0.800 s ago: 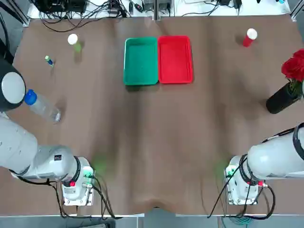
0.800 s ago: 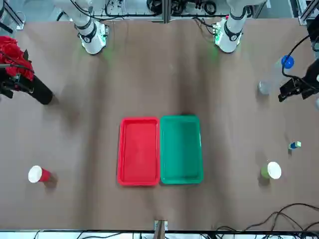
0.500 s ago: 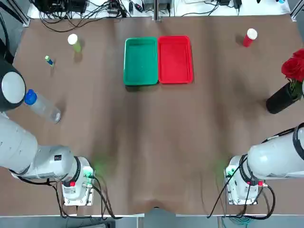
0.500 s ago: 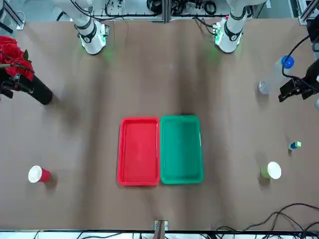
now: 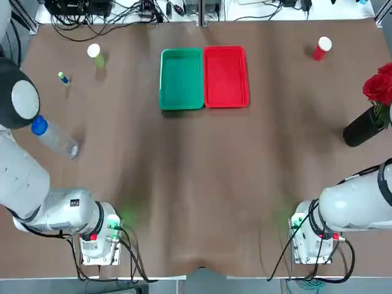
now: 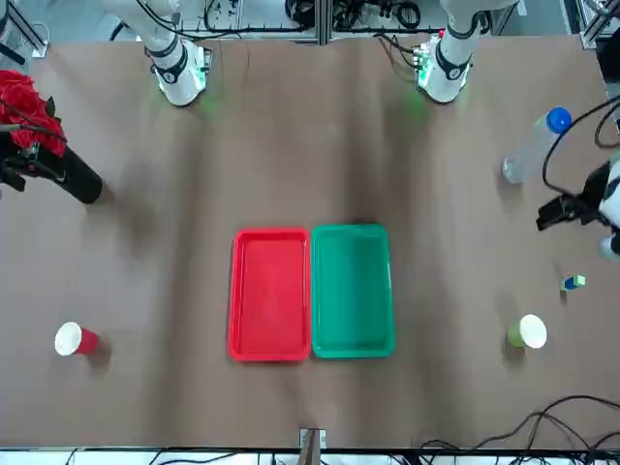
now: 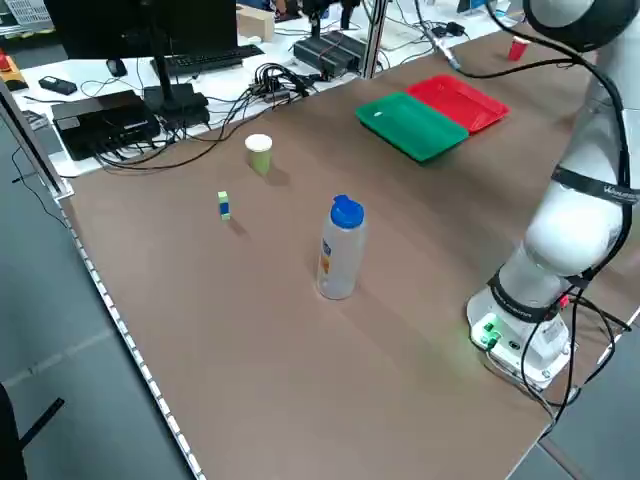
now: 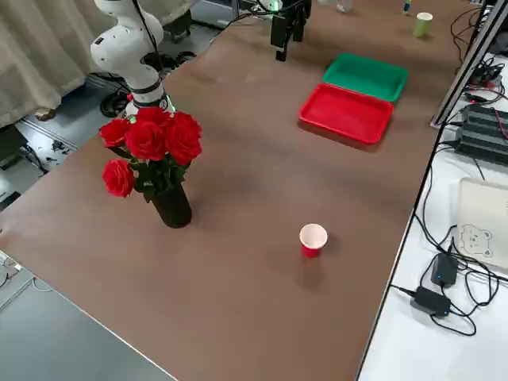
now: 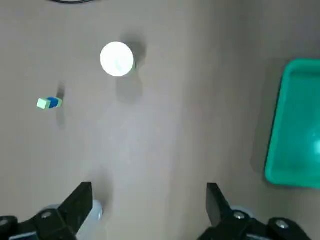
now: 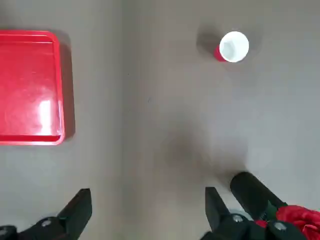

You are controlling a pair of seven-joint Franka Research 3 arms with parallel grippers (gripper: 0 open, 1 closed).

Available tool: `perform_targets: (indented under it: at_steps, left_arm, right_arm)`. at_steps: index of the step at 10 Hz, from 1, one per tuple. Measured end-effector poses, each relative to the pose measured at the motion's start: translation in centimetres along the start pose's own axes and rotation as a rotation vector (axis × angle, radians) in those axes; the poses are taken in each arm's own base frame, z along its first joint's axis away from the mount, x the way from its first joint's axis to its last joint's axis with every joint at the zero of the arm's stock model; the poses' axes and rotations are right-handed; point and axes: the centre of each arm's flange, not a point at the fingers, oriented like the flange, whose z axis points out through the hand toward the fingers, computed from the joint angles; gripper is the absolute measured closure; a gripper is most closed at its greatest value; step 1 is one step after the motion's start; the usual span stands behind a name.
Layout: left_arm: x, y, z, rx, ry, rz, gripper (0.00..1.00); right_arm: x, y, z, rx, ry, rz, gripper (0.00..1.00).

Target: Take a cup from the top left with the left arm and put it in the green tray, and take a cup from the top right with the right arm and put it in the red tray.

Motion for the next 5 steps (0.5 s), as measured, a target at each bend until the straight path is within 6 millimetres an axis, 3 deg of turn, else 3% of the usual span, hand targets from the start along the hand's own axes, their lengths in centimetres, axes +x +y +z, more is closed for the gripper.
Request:
perform_targets:
  at_steps: [3,5]
  left_arm:
    - [3.2,-4.8,5.3,0.026,0.020,-0.045,0.00]
    - [6.4,-5.1,11.3,0.074,0.071,-0.019,0.00]
  right_arm:
    - [1.9,0.7,2.9,0.000,0.006,0.011,0.00]
    - [4.0,1.9,6.5,0.001,-0.004,0.027,0.00]
